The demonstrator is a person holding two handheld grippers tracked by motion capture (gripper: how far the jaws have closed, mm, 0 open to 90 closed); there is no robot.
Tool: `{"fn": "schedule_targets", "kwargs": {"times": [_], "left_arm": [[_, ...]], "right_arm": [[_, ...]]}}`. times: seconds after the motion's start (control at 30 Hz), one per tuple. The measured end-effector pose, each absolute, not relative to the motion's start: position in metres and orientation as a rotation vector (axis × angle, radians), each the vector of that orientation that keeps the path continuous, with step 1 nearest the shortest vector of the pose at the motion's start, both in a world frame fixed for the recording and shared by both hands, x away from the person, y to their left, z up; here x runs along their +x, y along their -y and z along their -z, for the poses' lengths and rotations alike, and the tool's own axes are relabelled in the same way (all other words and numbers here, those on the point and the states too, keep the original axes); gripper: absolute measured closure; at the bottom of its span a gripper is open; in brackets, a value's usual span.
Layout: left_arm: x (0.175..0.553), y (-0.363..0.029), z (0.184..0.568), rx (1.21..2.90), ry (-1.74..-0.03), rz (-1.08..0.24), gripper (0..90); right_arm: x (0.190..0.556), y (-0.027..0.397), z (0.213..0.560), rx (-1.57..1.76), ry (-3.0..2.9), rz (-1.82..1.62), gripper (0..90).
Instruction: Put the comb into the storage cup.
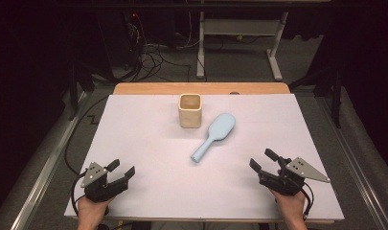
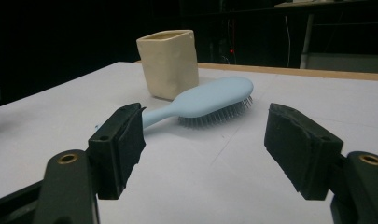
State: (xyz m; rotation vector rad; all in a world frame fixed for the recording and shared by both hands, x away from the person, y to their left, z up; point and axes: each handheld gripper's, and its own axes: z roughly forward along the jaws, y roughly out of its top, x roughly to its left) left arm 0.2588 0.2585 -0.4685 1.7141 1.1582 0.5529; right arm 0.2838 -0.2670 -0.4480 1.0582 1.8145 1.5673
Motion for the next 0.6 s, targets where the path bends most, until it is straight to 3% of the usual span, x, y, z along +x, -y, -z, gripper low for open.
{"fn": "schedule_targets", "kwargs": {"times": [0.6], "left_arm": [[0.259, -0.258, 0.469, 1.716, -1.156, -0.550, 32.8]], "right_arm": [[0.290, 0.250, 0.448, 1.025, -1.847, -1.589, 29.0]]}}
